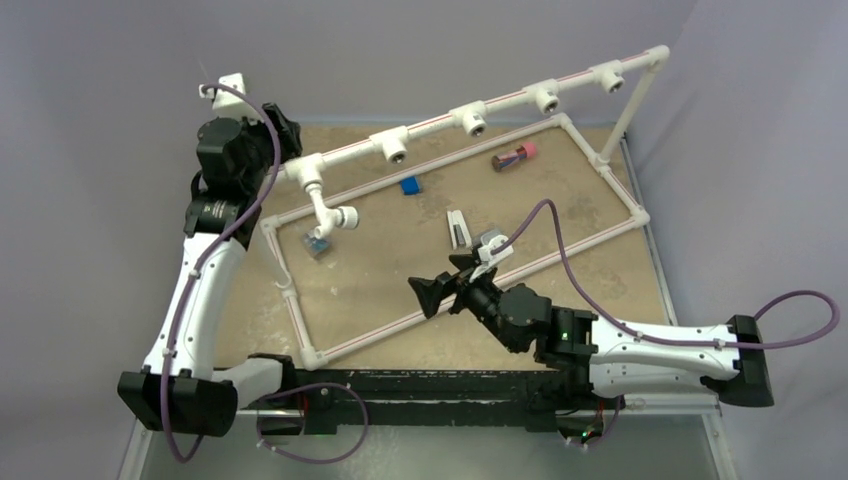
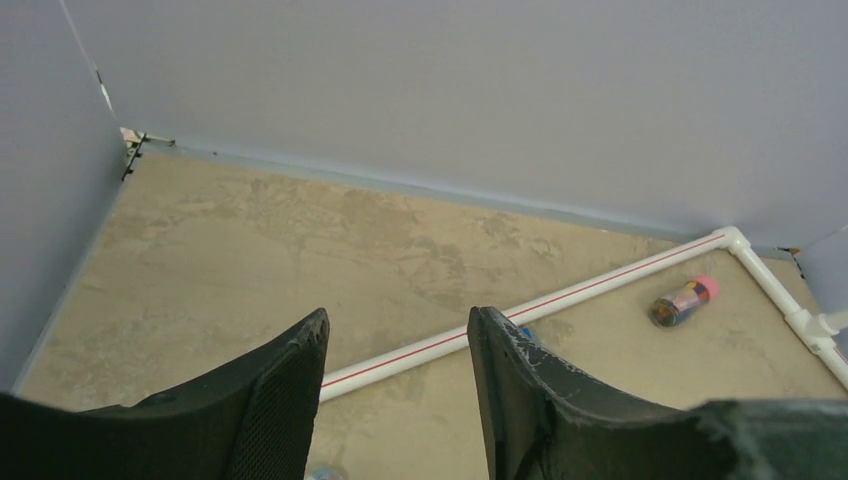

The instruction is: Install the water faucets

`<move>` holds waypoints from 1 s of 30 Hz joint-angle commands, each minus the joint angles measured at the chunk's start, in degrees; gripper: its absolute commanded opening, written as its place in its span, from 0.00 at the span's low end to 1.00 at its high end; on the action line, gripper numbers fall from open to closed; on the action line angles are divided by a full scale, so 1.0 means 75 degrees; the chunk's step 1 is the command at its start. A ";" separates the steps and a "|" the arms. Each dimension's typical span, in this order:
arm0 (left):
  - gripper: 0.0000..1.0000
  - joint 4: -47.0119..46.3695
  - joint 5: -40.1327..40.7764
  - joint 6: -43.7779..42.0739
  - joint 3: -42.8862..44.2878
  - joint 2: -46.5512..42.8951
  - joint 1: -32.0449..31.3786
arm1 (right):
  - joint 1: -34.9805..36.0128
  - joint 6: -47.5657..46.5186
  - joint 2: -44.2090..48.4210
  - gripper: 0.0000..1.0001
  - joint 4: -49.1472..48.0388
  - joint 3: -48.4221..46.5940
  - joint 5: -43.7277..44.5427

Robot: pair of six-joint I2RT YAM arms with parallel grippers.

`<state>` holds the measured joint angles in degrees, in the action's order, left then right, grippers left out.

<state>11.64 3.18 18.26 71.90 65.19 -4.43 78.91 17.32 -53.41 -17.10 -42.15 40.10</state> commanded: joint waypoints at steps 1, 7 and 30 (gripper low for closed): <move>0.54 0.0948 -0.0208 -0.0154 0.1348 0.0279 -0.0043 | 0.0037 0.2421 0.0318 0.98 0.1480 0.0355 0.0431; 0.54 0.1216 -0.1323 0.0057 0.2652 0.0137 -0.0043 | 0.0037 0.4556 0.0164 0.98 0.3170 0.0193 0.1099; 0.55 0.1242 -0.5374 0.1712 -0.0221 -0.4631 -0.0254 | 0.0037 0.6660 0.0204 0.99 0.8258 -0.1778 0.4050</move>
<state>18.55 -37.56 28.56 73.71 33.06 -6.11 79.02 61.23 -55.33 35.03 -52.29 62.54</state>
